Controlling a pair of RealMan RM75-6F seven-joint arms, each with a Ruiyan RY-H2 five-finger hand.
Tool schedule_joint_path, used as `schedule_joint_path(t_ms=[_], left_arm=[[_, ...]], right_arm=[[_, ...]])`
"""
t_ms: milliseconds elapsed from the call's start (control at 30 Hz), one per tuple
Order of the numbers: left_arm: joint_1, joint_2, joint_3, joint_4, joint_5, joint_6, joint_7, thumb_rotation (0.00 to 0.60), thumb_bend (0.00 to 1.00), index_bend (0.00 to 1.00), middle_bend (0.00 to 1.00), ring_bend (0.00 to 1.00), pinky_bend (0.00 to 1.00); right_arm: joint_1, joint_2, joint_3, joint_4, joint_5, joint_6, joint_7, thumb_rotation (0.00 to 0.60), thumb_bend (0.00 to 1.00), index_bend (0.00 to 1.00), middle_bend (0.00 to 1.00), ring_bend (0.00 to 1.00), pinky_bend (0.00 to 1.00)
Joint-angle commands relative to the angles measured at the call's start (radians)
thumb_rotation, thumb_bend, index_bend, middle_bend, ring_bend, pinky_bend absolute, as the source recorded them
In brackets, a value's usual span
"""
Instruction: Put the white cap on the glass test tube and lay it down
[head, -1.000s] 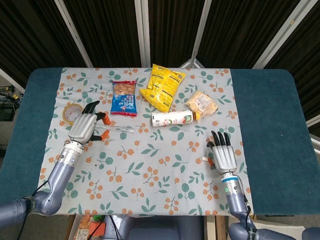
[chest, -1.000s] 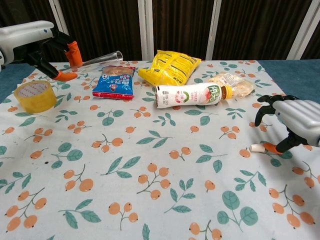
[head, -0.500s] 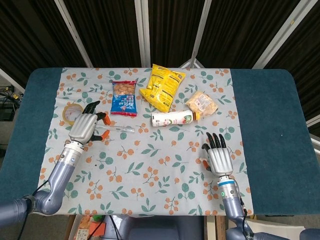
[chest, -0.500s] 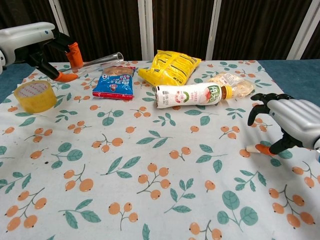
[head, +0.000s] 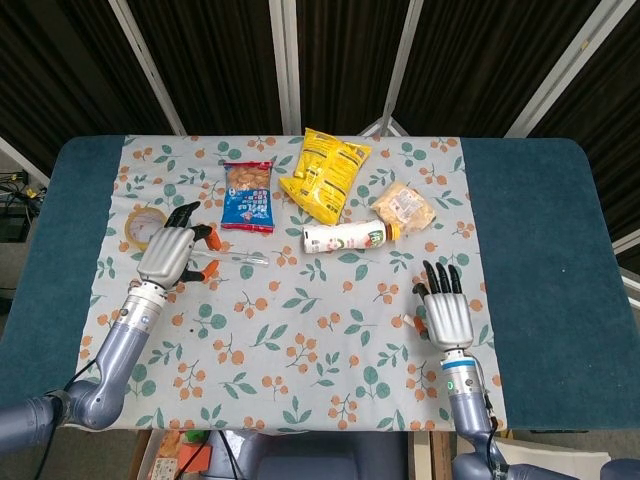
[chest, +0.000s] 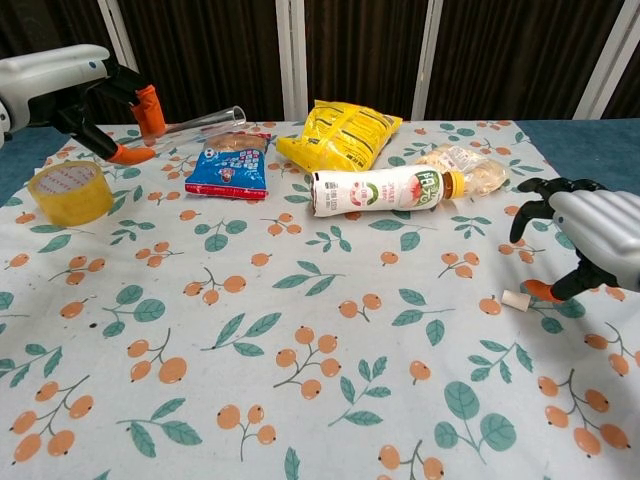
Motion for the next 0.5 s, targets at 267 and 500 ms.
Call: schedule_joint_path(t_ms=[267, 500], left_arm=[[0.002, -0.001, 0.003, 0.004, 0.003, 0.001, -0.006, 0.6, 0.51, 0.7, 0.46, 0.05, 0.0], [0.002, 0.008, 0.003, 0.009, 0.007, -0.004, -0.014, 0.6, 0.51, 0.7, 0.46, 0.05, 0.0]], right_arm=[[-0.021, -0.053, -0.011, -0.05, 0.05, 0.021, -0.074, 0.6, 0.32, 0.4, 0.1, 0.0, 0.0], [-0.02, -0.072, 0.003, -0.015, 0.093, 0.009, -0.096, 0.6, 0.32, 0.36, 0.1, 0.0, 0.0]])
